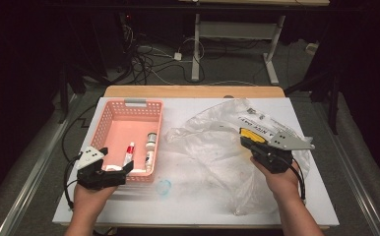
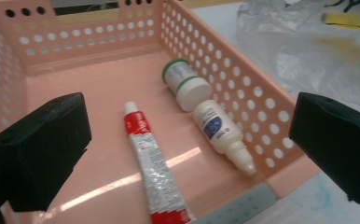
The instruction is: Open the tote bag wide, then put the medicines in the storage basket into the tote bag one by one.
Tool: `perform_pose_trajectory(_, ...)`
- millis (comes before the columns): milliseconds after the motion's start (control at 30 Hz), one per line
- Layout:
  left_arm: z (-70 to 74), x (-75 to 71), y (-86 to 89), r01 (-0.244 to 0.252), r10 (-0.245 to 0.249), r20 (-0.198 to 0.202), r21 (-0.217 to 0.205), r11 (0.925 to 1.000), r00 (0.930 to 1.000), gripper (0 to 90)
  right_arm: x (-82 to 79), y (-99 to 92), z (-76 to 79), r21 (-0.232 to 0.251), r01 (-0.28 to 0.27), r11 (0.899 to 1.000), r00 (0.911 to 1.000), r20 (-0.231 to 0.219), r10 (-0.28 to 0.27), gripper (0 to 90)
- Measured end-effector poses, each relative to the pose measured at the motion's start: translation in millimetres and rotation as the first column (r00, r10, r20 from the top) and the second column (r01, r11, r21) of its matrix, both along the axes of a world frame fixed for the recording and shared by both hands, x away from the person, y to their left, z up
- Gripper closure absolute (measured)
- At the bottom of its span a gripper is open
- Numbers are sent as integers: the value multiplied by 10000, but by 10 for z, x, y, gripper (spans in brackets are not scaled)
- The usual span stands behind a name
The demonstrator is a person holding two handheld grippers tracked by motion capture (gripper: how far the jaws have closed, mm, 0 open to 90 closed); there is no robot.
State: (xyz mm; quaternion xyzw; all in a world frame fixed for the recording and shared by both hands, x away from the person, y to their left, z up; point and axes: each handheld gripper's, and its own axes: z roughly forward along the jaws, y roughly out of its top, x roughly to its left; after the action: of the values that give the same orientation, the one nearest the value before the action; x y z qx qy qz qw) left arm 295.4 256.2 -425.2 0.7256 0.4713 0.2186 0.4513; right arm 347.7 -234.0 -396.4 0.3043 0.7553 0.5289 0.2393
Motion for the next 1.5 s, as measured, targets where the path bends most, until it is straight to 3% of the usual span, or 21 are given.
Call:
perform_pose_trajectory(233, -15, 58, 88, -384, 383, -180, -40, 9993, 9991, 0, 7, 9, -9, 35, -93, 10000, 9999, -58, 93, 900)
perform_pose_trajectory(400, 46, 158, 11, -161, 173, -482, 249, 9996, 9987, 0, 26, 76, -29, -135, -235, 9996, 9997, -61, 234, 900)
perform_pose_trajectory(600, 201, 283, -45, -112, 119, -457, 175, 9998, 9989, 0, 5, 62, -1, -70, -322, 9995, 9995, 59, 323, 900)
perform_pose_trajectory(700, 226, 416, -42, -75, 73, -826, -33, 10000, 9966, 0, -2, 50, 11, 46, -314, 9995, 9995, 25, 314, 900)
perform_pose_trajectory(800, 227, 555, -49, -192, 212, -1110, 192, 9996, 9936, 0, -1, 56, 22, 55, -344, 9994, 9994, 103, 343, 900)
perform_pose_trajectory(933, 217, 734, -30, -344, 357, -1663, 111, 9993, 9854, 0, 17, 62, 20, 230, -289, 9993, 9996, 15, 289, 900)
perform_pose_trajectory(1000, 202, 820, -44, -303, 374, -2022, 378, 9988, 9786, 0, 28, 67, 20, 257, -325, 9991, 9995, 48, 324, 900)
perform_pose_trajectory(1033, 199, 867, -53, -255, 350, -2335, 438, 9987, 9717, 0, 31, 70, 20, 242, -334, 9991, 9994, 53, 333, 900)
perform_pose_trajectory(1133, 197, 968, -79, -195, 371, -2630, 693, 9974, 9641, 0, 37, 63, 20, 250, -340, 9991, 9994, 31, 339, 900)
perform_pose_trajectory(1233, 172, 1068, -85, -69, 329, -3179, 825, 9966, 9475, 0, 33, 56, 27, 283, -349, 9990, 9994, 94, 346, 900)
perform_pose_trajectory(1300, 144, 1129, -97, -15, 423, -3574, 1136, 9935, 9330, 1, 26, 53, 35, 285, -324, 9991, 9994, 88, 322, 900)
perform_pose_trajectory(1367, 115, 1187, -117, 107, 470, -4041, 1392, 9902, 9135, 10, 27, 47, 36, 290, -321, 9991, 9995, 91, 319, 900)
perform_pose_trajectory(1433, 80, 1239, -160, 278, 563, -4391, 1828, 9828, 8967, 18, 27, 45, 35, 306, -296, 9991, 9995, 95, 293, 900)
perform_pose_trajectory(1500, 28, 1305, -185, 475, 545, -4852, 1954, 9796, 8727, 31, 24, 45, 38, 317, -303, 9990, 9995, 113, 299, 900)
